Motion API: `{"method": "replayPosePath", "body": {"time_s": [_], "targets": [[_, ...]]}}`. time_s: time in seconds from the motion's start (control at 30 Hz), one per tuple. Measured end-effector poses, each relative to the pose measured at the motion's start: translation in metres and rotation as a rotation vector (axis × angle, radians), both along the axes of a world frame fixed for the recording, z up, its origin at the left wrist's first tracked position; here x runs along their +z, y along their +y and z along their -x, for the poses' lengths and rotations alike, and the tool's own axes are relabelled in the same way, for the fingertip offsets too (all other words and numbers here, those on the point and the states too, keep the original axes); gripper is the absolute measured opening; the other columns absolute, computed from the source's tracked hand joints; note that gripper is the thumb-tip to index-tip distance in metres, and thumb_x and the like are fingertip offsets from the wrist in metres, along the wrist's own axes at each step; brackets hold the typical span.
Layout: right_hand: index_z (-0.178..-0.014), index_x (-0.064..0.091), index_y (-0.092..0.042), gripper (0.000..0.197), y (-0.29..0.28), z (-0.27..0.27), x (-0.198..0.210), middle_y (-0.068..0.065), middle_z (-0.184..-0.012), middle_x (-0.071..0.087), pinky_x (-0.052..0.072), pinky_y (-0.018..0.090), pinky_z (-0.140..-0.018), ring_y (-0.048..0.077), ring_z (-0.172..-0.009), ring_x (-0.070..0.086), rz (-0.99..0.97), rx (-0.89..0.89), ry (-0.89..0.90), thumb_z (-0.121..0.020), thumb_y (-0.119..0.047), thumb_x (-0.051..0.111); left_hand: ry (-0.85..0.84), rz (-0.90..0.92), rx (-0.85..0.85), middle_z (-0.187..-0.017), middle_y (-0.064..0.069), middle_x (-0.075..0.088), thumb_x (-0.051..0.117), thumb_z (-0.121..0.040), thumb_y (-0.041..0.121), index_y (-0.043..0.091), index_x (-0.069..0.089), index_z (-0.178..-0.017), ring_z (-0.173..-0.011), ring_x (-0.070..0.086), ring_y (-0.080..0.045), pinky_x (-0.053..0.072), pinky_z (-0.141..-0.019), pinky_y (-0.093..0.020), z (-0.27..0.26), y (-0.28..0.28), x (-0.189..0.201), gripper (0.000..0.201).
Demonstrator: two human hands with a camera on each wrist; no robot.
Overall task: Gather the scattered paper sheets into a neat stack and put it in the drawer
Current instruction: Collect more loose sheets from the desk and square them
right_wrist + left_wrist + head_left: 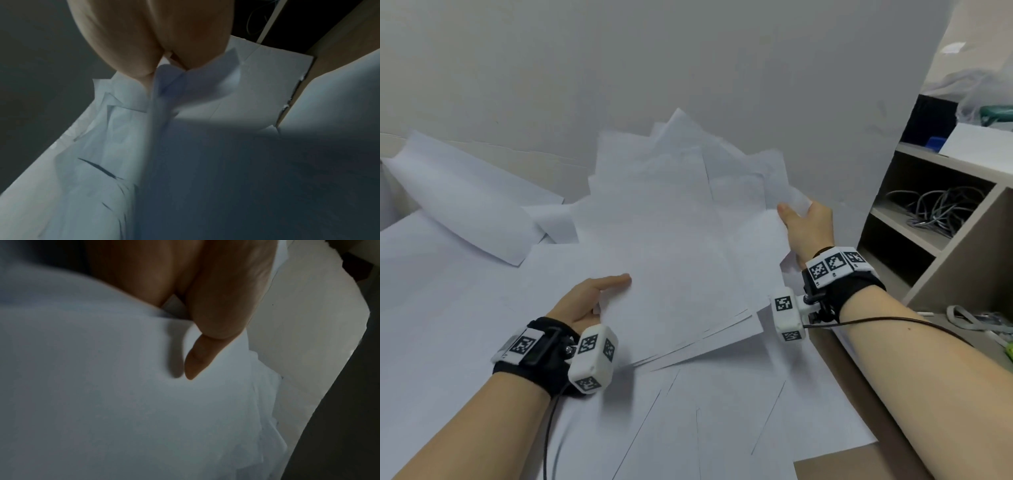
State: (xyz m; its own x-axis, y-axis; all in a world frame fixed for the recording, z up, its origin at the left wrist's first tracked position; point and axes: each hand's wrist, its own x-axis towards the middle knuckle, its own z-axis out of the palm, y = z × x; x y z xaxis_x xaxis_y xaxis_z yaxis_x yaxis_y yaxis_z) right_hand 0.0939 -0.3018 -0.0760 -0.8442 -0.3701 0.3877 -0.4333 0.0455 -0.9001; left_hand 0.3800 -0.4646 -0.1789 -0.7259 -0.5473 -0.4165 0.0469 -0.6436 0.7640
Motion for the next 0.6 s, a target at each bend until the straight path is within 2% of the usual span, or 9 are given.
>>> {"method": "replayPosePath", "body": {"time_s": [0.07,0.17,0.27,0.3,0.37,0.47,0.53,0.6], "targets": [[-0.102,0.066,-0.011,0.009,-0.001,0.001,0.008,-0.002,-0.088,0.068,0.053,0.033,-0.084,0.023,-0.089,0.065,0.019,-0.066,0.032,-0.094,-0.014,0.064,0.009,0.030,-0.002,-0.114,-0.026,0.071,0.063,-0.095,0.014,-0.005,0.067,-0.121,-0.097,0.073,-0.041,0.061,-0.080,-0.052,0.001,0.000,-0.002,0.032],[-0.115,0.068,-0.007,0.022,0.001,0.005,0.018,0.003,-0.101,0.069,0.051,0.030,-0.085,0.022,-0.094,0.065,0.095,-0.165,0.050,-0.094,-0.013,0.062,0.019,0.079,-0.009,-0.118,-0.023,0.071,0.062,-0.095,0.008,-0.002,0.063,-0.129,-0.105,0.071,-0.040,0.061,-0.083,-0.051,0.002,-0.003,-0.005,0.036],[-0.122,0.064,-0.006,0.027,0.003,0.005,0.028,0.006,-0.111,0.067,0.047,0.025,-0.085,0.020,-0.098,0.062,0.166,-0.287,0.056,-0.096,-0.013,0.060,-0.031,0.121,0.012,-0.109,-0.021,0.074,0.060,-0.096,0.003,-0.002,0.061,-0.128,-0.088,0.076,-0.034,0.063,-0.064,-0.042,0.002,-0.007,-0.007,0.033],[-0.123,0.063,-0.007,0.028,0.004,0.005,0.031,0.006,-0.115,0.067,0.046,0.023,-0.085,0.020,-0.101,0.062,0.202,-0.311,0.067,-0.096,-0.012,0.059,-0.050,0.117,0.029,-0.110,-0.022,0.074,0.060,-0.095,0.001,-0.002,0.060,-0.129,-0.086,0.076,-0.035,0.062,-0.061,-0.042,0.002,-0.008,-0.009,0.033],[-0.125,0.063,-0.008,0.028,0.006,0.005,0.038,0.005,-0.116,0.066,0.043,0.014,-0.079,0.018,-0.101,0.061,0.254,-0.345,0.096,-0.098,-0.011,0.057,-0.084,0.117,0.056,-0.112,-0.025,0.071,0.058,-0.095,-0.003,-0.003,0.057,-0.130,-0.087,0.073,-0.039,0.061,-0.061,-0.045,0.005,-0.008,-0.012,0.036],[-0.124,0.062,-0.006,0.027,0.009,0.003,0.050,0.002,-0.104,0.062,0.041,0.001,-0.061,0.013,-0.092,0.058,0.341,-0.359,0.089,-0.099,-0.010,0.054,-0.134,0.177,0.070,-0.101,-0.026,0.069,0.054,-0.094,-0.011,-0.008,0.055,-0.126,-0.081,0.070,-0.038,0.058,-0.058,-0.042,0.007,-0.006,-0.012,0.032],[-0.124,0.062,-0.008,0.026,0.013,0.001,0.058,-0.002,-0.099,0.060,0.039,-0.003,-0.054,0.011,-0.087,0.058,0.391,-0.373,0.068,-0.099,-0.009,0.053,-0.174,0.203,0.053,-0.096,-0.025,0.067,0.051,-0.093,-0.015,-0.009,0.054,-0.122,-0.075,0.067,-0.038,0.058,-0.052,-0.040,0.005,-0.007,-0.011,0.029],[-0.125,0.061,-0.012,0.028,0.015,-0.001,0.063,-0.004,-0.100,0.061,0.040,0.000,-0.057,0.012,-0.088,0.060,0.429,-0.383,0.039,-0.098,-0.010,0.053,-0.199,0.217,0.036,-0.096,-0.026,0.064,0.049,-0.092,-0.018,-0.011,0.053,-0.123,-0.075,0.065,-0.039,0.057,-0.055,-0.042,0.002,-0.010,-0.012,0.032]]}}
